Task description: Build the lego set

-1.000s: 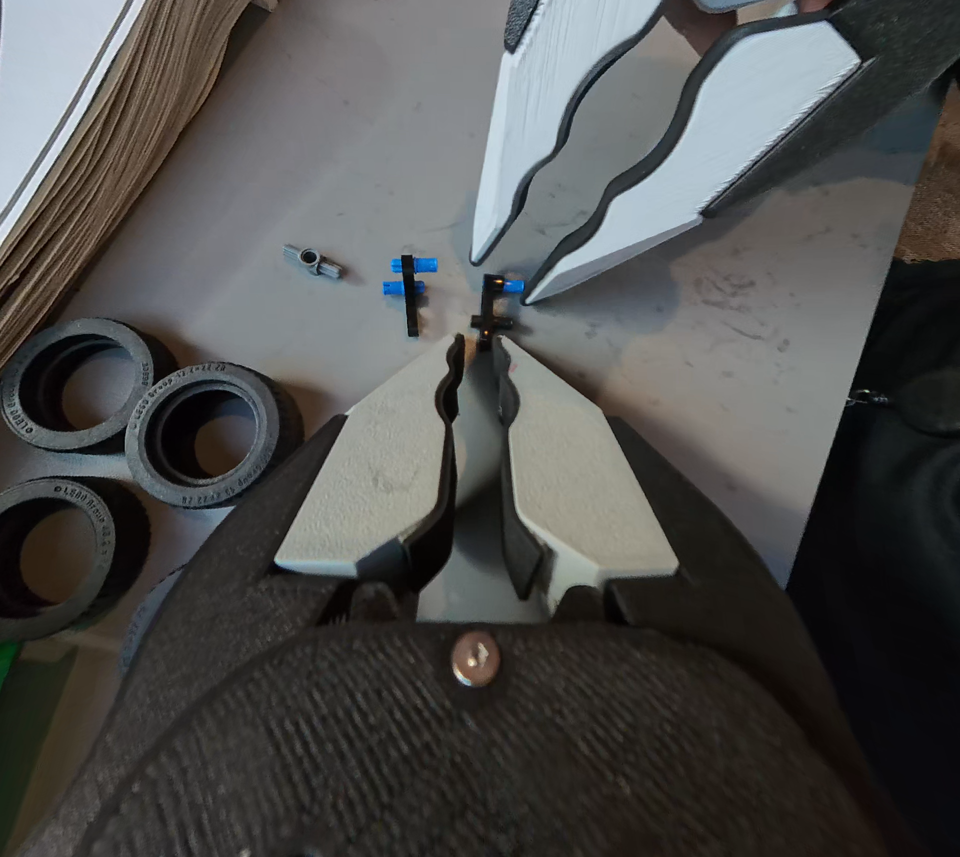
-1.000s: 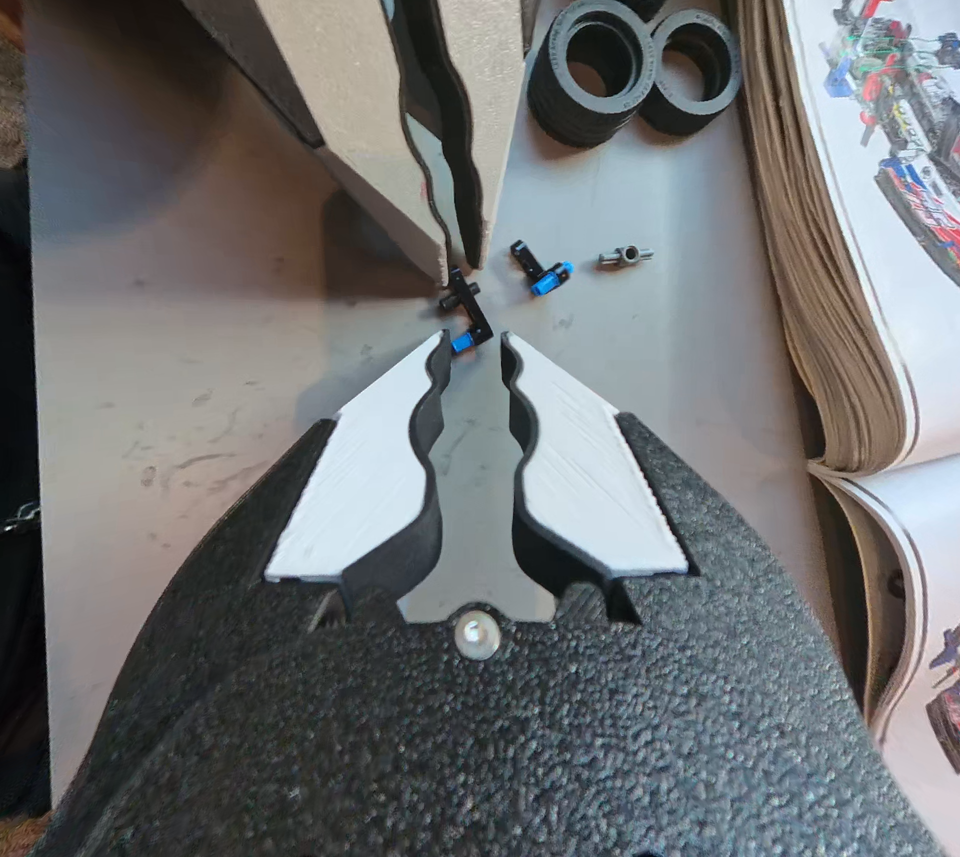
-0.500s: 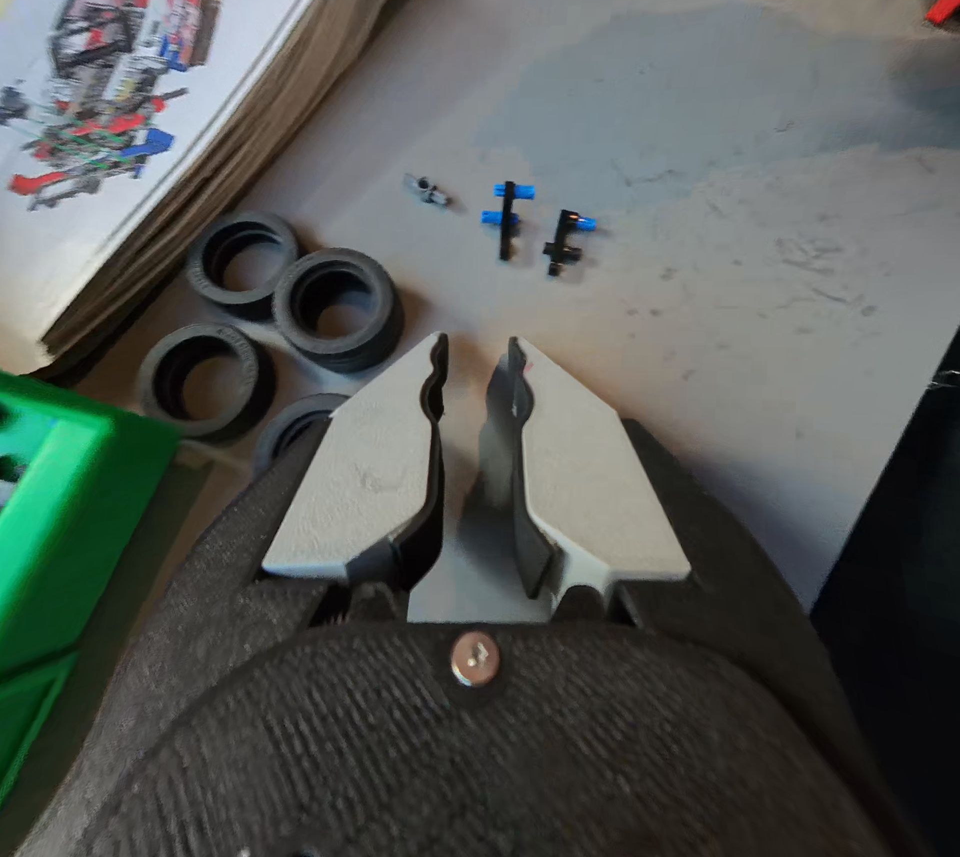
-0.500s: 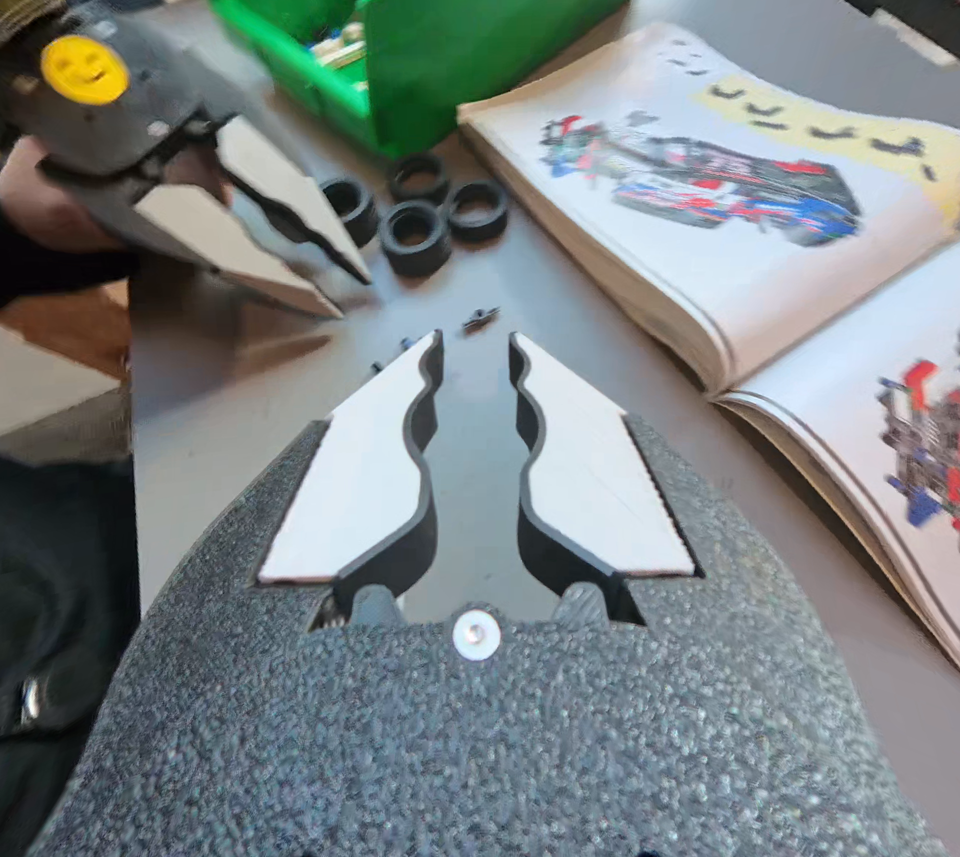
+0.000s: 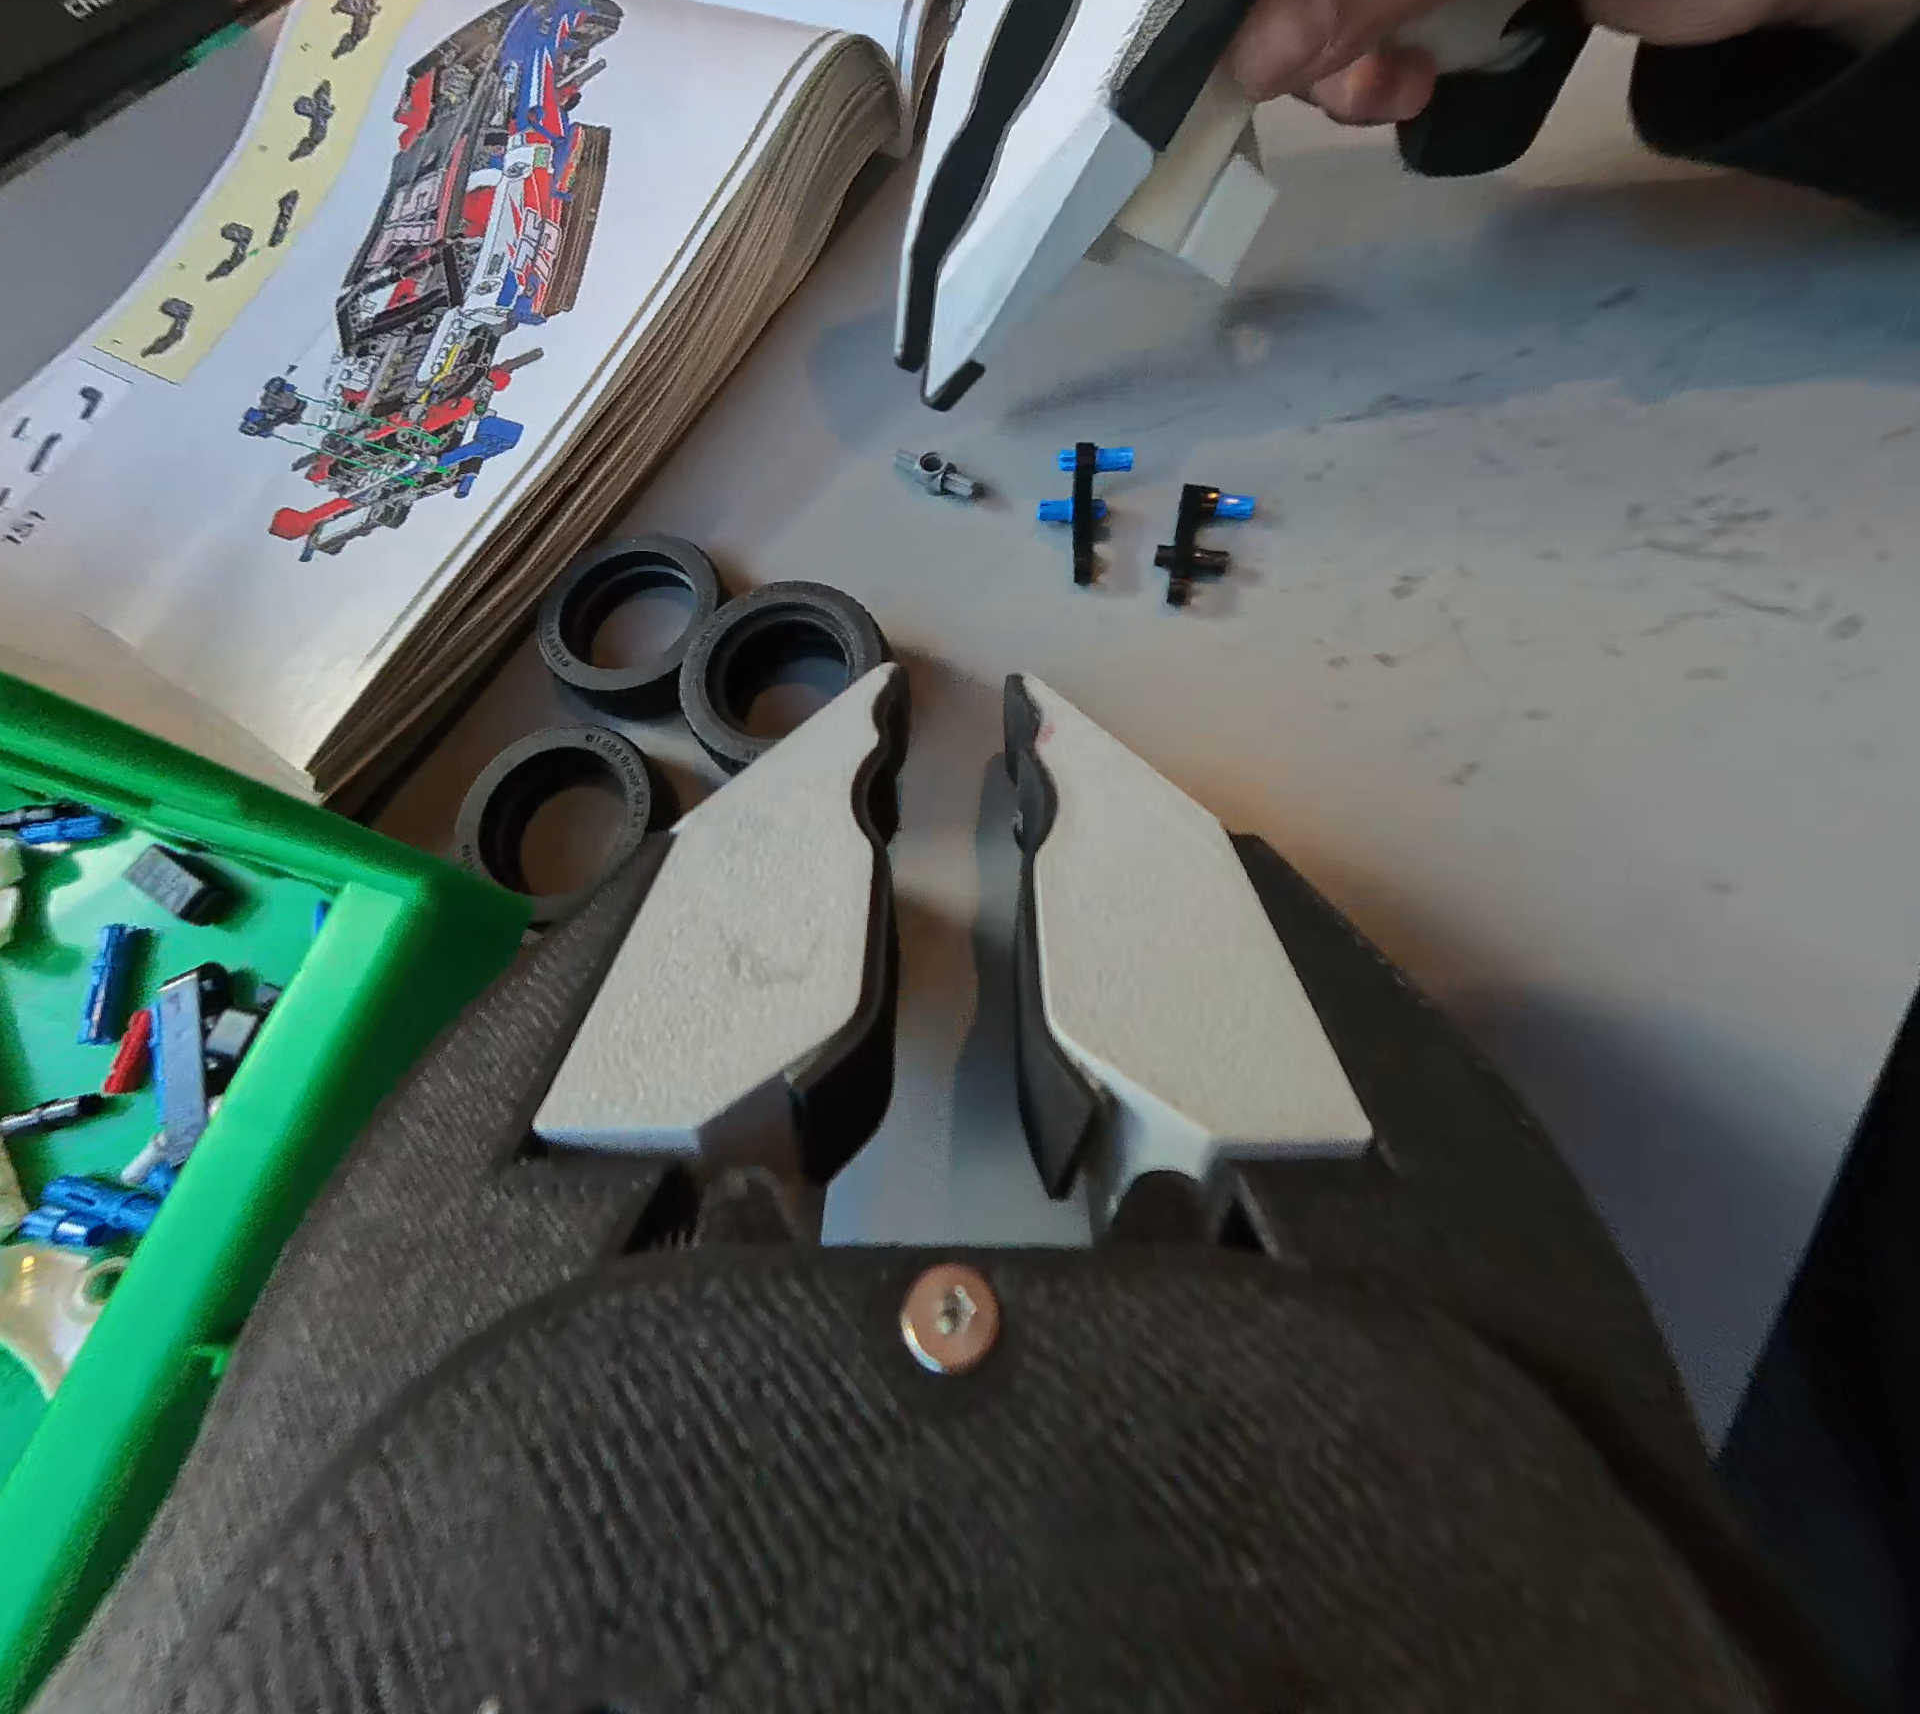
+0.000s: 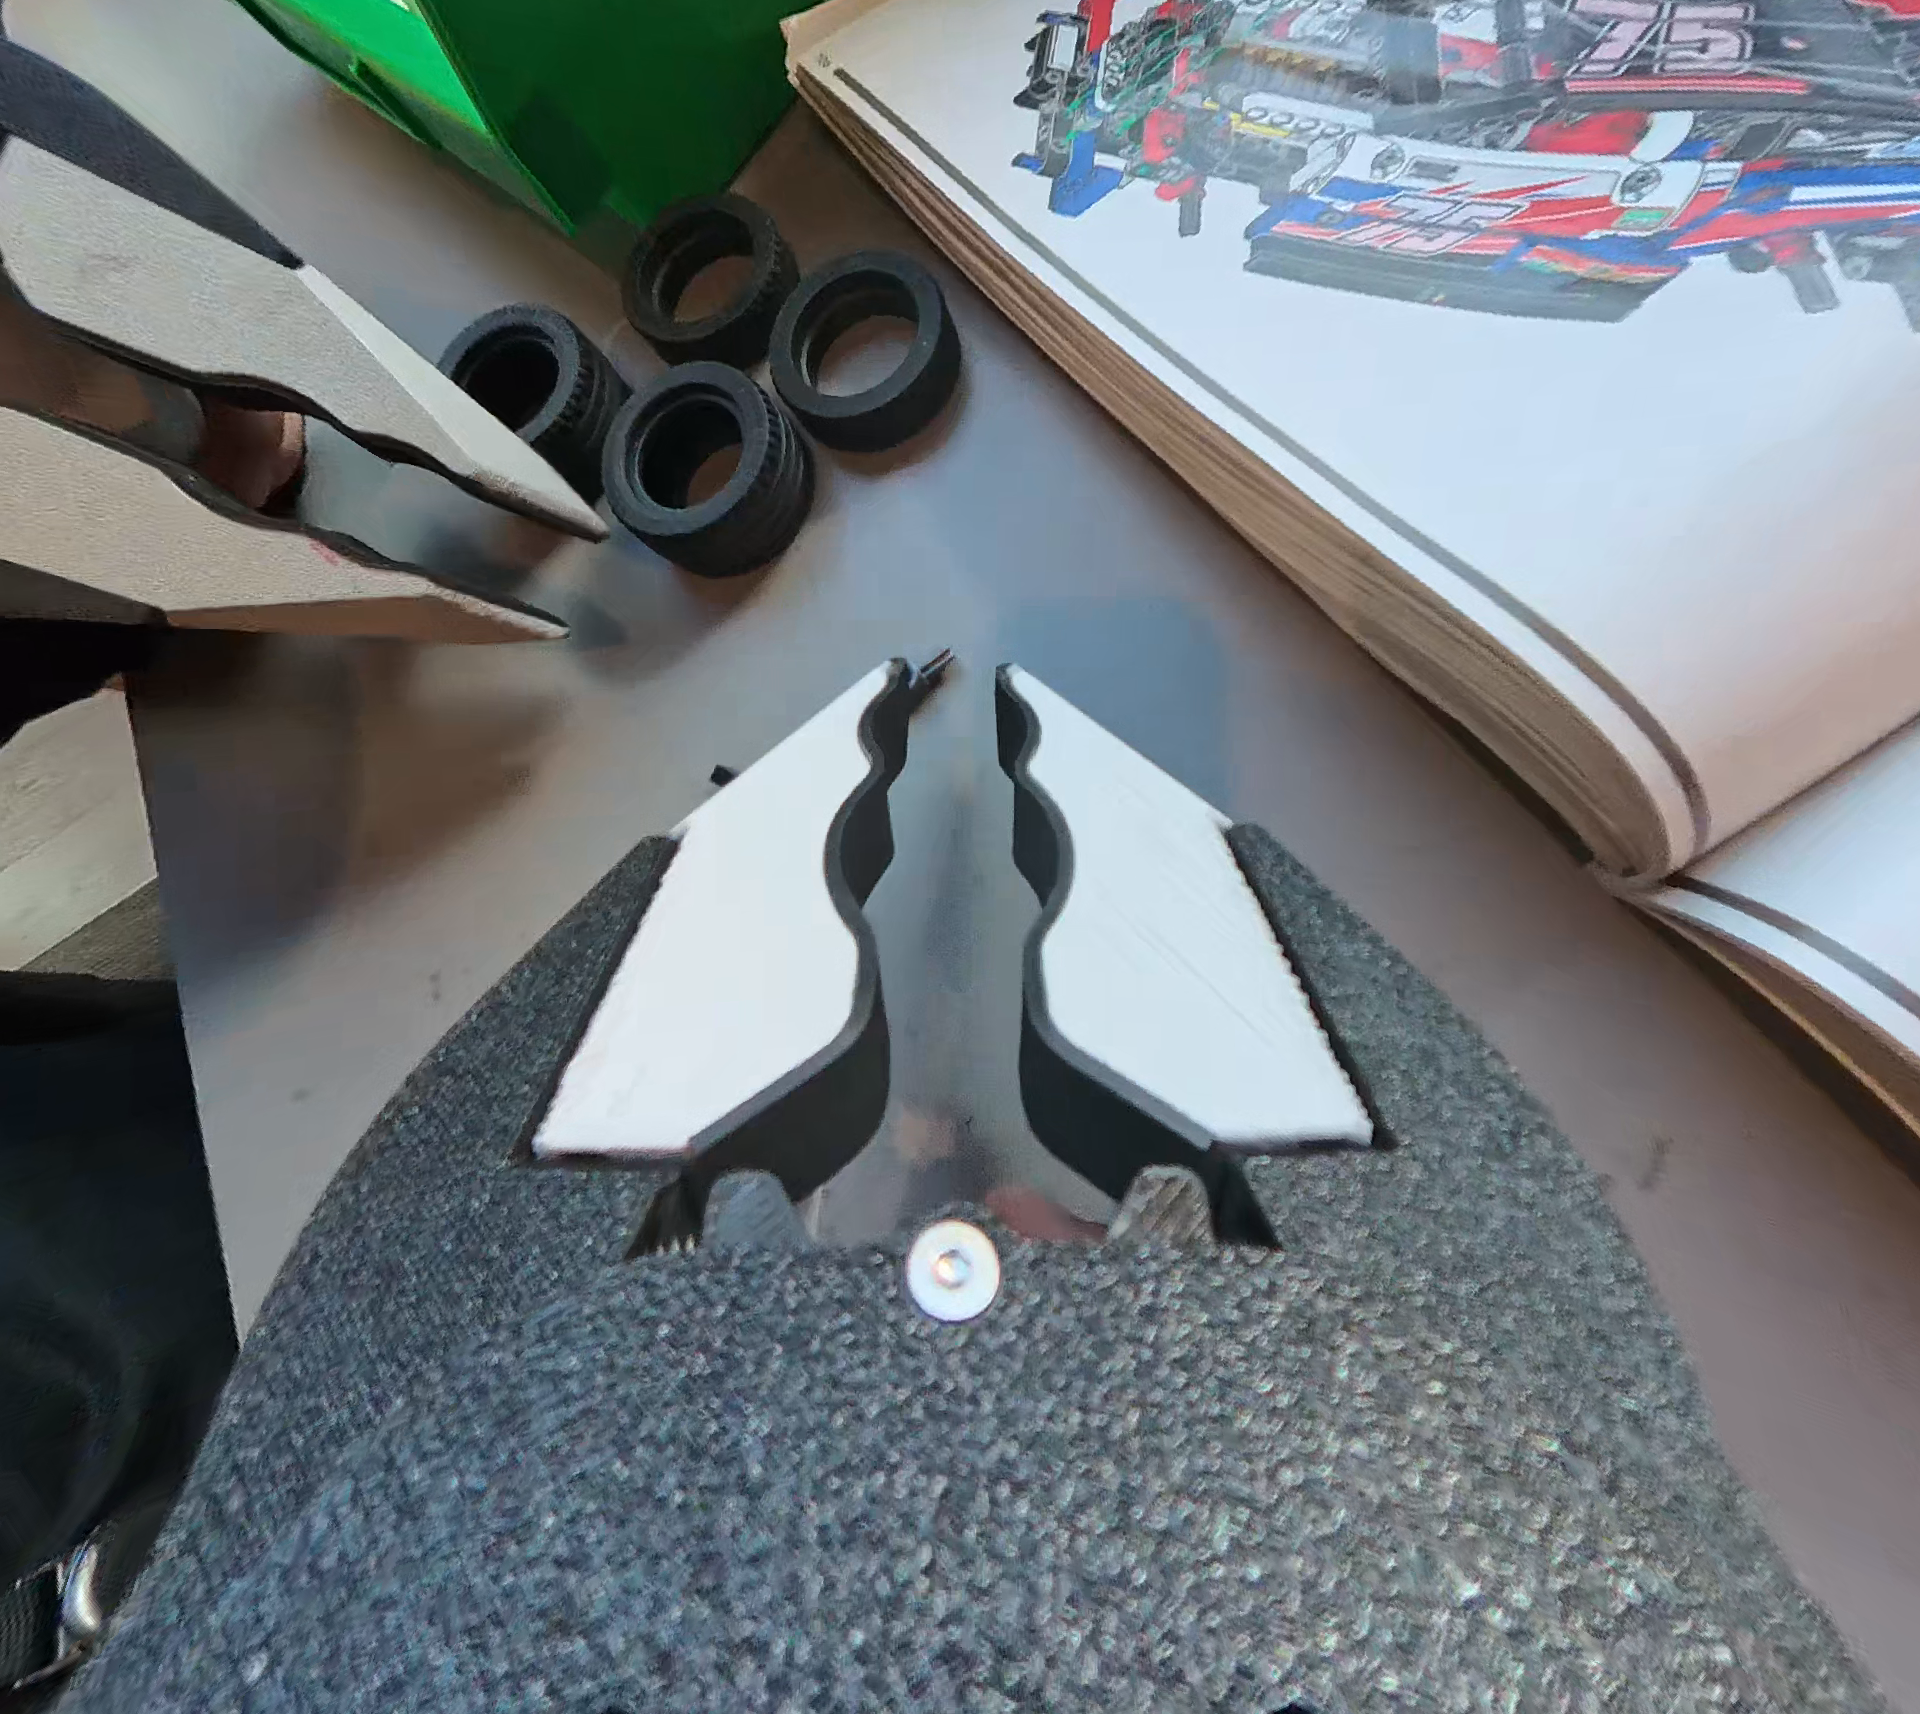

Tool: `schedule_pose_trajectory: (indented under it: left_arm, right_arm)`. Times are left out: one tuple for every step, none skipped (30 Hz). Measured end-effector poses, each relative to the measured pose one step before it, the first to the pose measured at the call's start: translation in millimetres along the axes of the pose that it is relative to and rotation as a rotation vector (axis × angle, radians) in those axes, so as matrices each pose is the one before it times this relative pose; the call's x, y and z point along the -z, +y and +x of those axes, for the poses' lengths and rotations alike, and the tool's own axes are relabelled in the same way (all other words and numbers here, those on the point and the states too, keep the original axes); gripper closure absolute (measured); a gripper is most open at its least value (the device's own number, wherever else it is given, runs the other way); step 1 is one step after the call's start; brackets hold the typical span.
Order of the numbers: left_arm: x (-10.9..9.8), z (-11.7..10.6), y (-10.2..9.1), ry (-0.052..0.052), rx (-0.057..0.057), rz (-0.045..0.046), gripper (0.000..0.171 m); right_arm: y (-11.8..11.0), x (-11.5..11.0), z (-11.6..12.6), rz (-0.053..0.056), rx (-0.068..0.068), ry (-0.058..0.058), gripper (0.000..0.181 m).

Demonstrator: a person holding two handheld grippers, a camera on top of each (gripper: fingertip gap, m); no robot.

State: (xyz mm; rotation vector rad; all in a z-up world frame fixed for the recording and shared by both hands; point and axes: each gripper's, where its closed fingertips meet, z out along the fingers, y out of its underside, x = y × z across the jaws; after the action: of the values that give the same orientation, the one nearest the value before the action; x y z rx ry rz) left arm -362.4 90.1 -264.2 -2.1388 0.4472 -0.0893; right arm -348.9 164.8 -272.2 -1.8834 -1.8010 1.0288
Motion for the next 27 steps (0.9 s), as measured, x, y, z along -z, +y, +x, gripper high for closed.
schedule_pose_trajectory:
  left_arm:
    - [-1.01, -0.20, 0.61, -0.0125, -0.0181, -0.00556, 0.154]
    - [-1.16, 1.21, 0.15, 0.0002, -0.0203, -0.00464, 0.154]
    - [-1.38, 0.66, 0.39, 0.0013, -0.0154, -0.00624, 0.155]
    - [-1.67, 0.01, 0.80, 0.0016, -0.0065, -0.00945, 0.157]
    - [-0.95, -0.21, 0.24, 0.0028, -0.0013, -0.00553, 0.157]
    - [-0.27, 0.30, -1.06, 0.0055, -0.0029, 0.00601, 0.158]
    - [-0.24, -0.41, -0.52, 0.0018, -0.0002, 0.00234, 0.159]
    - [-0.37, -1.34, 0.38, -0.0029, 0.0062, -0.00306, 0.161]
    - [0.12, -0.80, -0.19, 0.0009, 0.0073, 0.00195, 0.163]
    - [0.53, -1.15, -0.50, -0.0020, 0.0088, 0.00476, 0.164]
    - [0.58, -1.24, -0.60, -0.0044, 0.0073, 0.00538, 0.164]
    - [0.37, -1.13, -0.46, -0.0054, 0.0044, 0.00389, 0.165]
    - [-0.08, -1.22, 0.10, -0.0070, 0.0033, -0.00088, 0.166]
    - [-0.62, -0.21, 0.63, -0.0024, -0.0006, -0.00542, 0.167]
    - [-0.99, 0.29, 1.05, -0.0017, -0.0046, -0.00912, 0.167]
    - [-0.73, -0.17, 0.47, -0.0086, -0.0073, -0.00637, 0.167]
    - [-0.29, -0.35, 0.07, -0.0136, -0.0114, -0.00168, 0.167]
    - [-0.32, -0.43, 0.30, -0.0163, -0.0129, -0.00335, 0.168]
    - [-0.13, -0.86, 0.16, -0.0167, -0.0112, -0.00253, 0.169]
    - [-0.28, -0.53, 0.18, -0.0110, -0.0072, -0.00202, 0.170]
    - [-0.15, 0.16, 0.14, -0.0015, -0.0027, -0.00184, 0.170]
    - [-0.20, 0.50, 0.07, 0.0070, 0.0027, -0.00044, 0.170]
    - [0.07, 0.73, -0.12, 0.0129, 0.0075, 0.00106, 0.168]
    - [0.11, 0.87, -0.08, 0.0157, 0.0103, 0.00192, 0.167]
    - [0.11, 0.60, -0.16, 0.0161, 0.0121, 0.00201, 0.167]
    - [0.10, 0.41, -0.08, 0.0140, 0.0121, 0.00152, 0.166]
    - [0.05, 0.27, -0.12, 0.0104, 0.0101, 0.00143, 0.166]
  right_arm:
    - [1.53, -0.92, -0.61, -0.0083, -0.0034, -0.0057, 0.165]
    - [0.47, -0.58, -0.60, -0.0007, -0.0034, -0.0056, 0.165]
    - [0.31, -0.71, -1.41, -0.0008, -0.0008, -0.0105, 0.166]
    - [0.24, -1.04, -1.73, -0.0025, -0.0002, -0.0108, 0.166]
    - [-0.09, -1.27, -1.43, -0.0014, 0.0014, -0.0074, 0.166]
    - [0.23, -1.31, -1.60, -0.0049, 0.0032, -0.0077, 0.166]
    - [1.04, -1.23, -0.66, -0.0111, 0.0020, -0.0027, 0.166]
    - [0.33, -0.19, 0.95, -0.0075, 0.0025, 0.0062, 0.166]
    - [-0.47, 0.78, 0.88, 0.0003, 0.0015, 0.0046, 0.166]
    - [-0.67, 1.53, 1.05, 0.0037, -0.0033, 0.0032, 0.166]
    - [-0.51, 1.83, 0.65, 0.0049, -0.0048, 0.0001, 0.167]
    - [-0.13, 1.36, -0.40, 0.0030, -0.0042, -0.0053, 0.167]
    - [0.37, 0.33, -1.34, -0.0018, -0.0034, -0.0091, 0.167]
    - [0.66, -0.80, -1.28, -0.0053, 0.0000, -0.0056, 0.167]
    - [0.72, -1.58, -0.74, -0.0072, 0.0039, 0.0005, 0.167]
    - [0.63, -1.80, 0.02, -0.0073, 0.0048, 0.0058, 0.166]
    - [0.24, -1.34, 0.45, -0.0052, 0.0034, 0.0081, 0.164]
    - [0.04, -0.60, 0.43, -0.0046, 0.0012, 0.0064, 0.163]
    - [-0.45, 0.06, -0.05, -0.0015, 0.0022, 0.0013, 0.163]
    - [-0.83, 1.04, -0.29, 0.0021, 0.0025, -0.0004, 0.163]
    - [-0.71, 1.55, 0.42, 0.0015, 0.0010, 0.0026, 0.163]
    - [-0.04, 1.70, 1.04, -0.0036, 0.0003, 0.0054, 0.163]
    - [0.26, 0.95, 0.29, -0.0080, 0.0018, 0.0005, 0.163]
    - [0.16, -0.17, -0.64, -0.0099, -0.0014, -0.0053, 0.163]
    - [0.56, -1.43, -1.42, -0.0151, -0.0053, -0.0091, 0.162]
    - [0.45, -2.24, -1.21, -0.0156, -0.0048, -0.0044, 0.162]
    - [0.70, -2.57, -0.89, -0.0166, -0.0023, -0.0007, 0.162]
